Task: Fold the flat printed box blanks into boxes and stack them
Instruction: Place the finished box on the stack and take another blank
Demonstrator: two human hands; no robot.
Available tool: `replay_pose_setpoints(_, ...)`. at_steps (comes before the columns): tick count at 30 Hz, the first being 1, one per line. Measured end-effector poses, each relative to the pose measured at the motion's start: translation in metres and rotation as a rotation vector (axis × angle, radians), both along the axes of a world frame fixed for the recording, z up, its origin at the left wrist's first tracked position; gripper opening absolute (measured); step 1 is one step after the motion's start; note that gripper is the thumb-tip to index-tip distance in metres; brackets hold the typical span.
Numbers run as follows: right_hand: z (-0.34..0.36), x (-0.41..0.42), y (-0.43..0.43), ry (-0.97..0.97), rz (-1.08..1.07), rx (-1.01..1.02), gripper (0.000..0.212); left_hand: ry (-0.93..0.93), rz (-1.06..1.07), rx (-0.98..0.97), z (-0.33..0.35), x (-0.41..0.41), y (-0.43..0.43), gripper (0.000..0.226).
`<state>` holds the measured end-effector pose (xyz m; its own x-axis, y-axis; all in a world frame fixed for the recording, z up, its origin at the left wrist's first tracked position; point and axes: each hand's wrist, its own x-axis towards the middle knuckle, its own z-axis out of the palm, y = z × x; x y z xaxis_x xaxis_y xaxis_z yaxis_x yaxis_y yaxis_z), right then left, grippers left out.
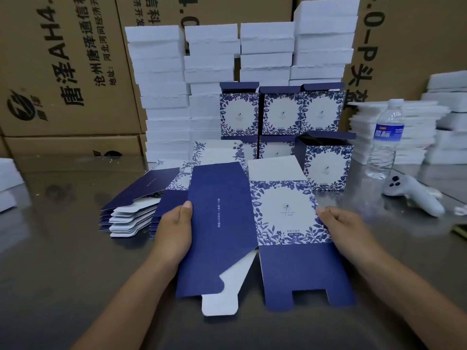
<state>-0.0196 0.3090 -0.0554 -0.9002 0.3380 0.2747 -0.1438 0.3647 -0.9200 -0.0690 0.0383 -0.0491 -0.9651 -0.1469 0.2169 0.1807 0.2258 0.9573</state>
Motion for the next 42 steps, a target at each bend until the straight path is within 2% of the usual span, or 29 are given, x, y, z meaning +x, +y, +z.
replay_pose_setpoints(4,-0.002,0.000,-0.003,-0.014,-0.035,-0.084,0.046,0.030,-0.030,-0.085,-0.002,-0.001,-0.001,0.047)
replay_pose_setpoints(6,-0.001,0.000,-0.001,0.005,-0.076,-0.053,0.049,0.024,-0.076,-0.105,-0.003,0.002,0.002,0.046)
replay_pose_setpoints(13,0.001,0.000,0.001,0.021,-0.085,-0.053,0.045,-0.120,-0.115,0.057,-0.002,0.002,0.006,0.040)
replay_pose_setpoints(16,-0.001,-0.001,-0.001,0.003,-0.043,-0.056,0.042,-0.050,-0.079,0.029,0.001,0.002,0.003,0.046)
replay_pose_setpoints(22,0.001,0.001,-0.004,-0.018,-0.096,-0.079,0.041,0.065,-0.040,-0.055,0.001,0.003,0.003,0.035)
replay_pose_setpoints(24,0.003,0.002,-0.004,-0.013,-0.132,-0.029,0.050,0.052,-0.075,-0.082,0.000,0.003,0.006,0.033)
replay_pose_setpoints(26,0.004,0.003,-0.002,-0.027,-0.158,0.015,0.052,0.025,-0.103,-0.050,-0.001,0.003,0.006,0.036)
replay_pose_setpoints(30,0.007,0.006,0.001,-0.047,-0.166,0.067,0.052,-0.105,-0.132,0.133,-0.001,0.004,0.007,0.038)
replay_pose_setpoints(32,0.008,0.006,-0.002,-0.054,-0.146,0.073,0.050,-0.122,-0.114,0.140,0.000,0.003,0.006,0.041)
replay_pose_setpoints(35,0.007,0.007,-0.005,-0.081,-0.115,0.002,0.049,-0.067,-0.081,0.057,0.002,0.004,0.005,0.044)
replay_pose_setpoints(42,0.012,0.011,-0.006,-0.113,-0.142,-0.108,0.042,-0.037,-0.115,0.033,0.001,0.003,0.004,0.043)
